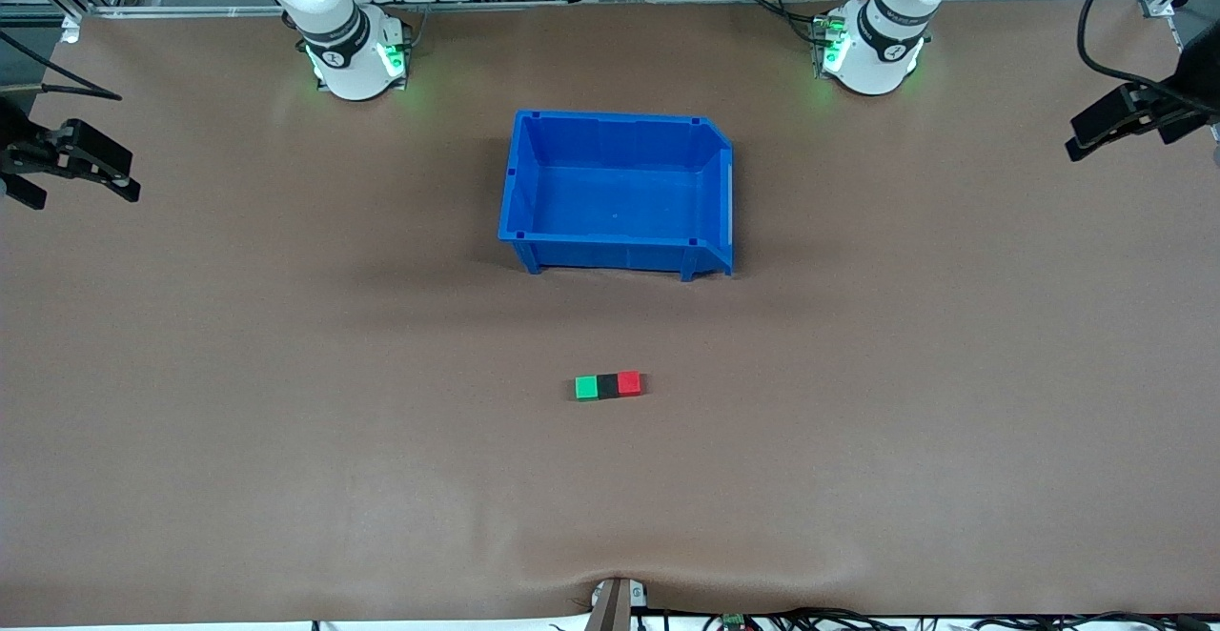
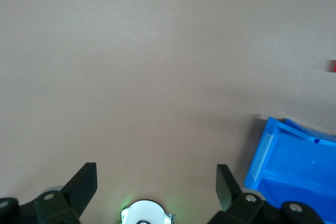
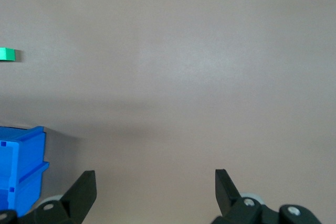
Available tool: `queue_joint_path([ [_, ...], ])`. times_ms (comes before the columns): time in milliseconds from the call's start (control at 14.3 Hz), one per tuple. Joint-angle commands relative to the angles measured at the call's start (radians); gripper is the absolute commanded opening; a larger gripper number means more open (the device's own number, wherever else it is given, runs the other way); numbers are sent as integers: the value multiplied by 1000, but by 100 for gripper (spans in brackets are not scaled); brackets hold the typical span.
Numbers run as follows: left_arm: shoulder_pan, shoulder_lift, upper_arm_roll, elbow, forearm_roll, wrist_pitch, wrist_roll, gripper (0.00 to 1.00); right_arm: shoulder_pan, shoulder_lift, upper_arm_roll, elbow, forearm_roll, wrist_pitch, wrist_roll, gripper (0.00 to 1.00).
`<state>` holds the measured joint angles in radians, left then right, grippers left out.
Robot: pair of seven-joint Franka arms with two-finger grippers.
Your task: Attach green and red cubes to black cube
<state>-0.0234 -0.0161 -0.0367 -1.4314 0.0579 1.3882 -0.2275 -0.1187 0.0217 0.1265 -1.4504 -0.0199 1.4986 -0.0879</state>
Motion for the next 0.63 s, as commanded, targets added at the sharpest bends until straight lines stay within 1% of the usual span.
queue_joint_path([
  [0,-1,-103,6,-159,-20,96,16,100,-9,12,7,25,2,-14,0,100],
  [70,-12,-123,6,-188,-20,127,16,100,-9,12,7,25,2,-12,0,100],
  [209,-21,-125,3,-187,-21,129,17,100,-10,12,7,25,2,-12,0,100],
  [349,-9,-101,6,-149,-26,130,17,100,-10,17,7,24,2,-14,0,100],
  [488,-9,-26,6,-46,-23,129,16,100,-10,17,7,25,2,-14,0,100],
  [558,-12,-19,6,-38,-18,126,13,100,-9,17,7,25,2,-14,0,100],
])
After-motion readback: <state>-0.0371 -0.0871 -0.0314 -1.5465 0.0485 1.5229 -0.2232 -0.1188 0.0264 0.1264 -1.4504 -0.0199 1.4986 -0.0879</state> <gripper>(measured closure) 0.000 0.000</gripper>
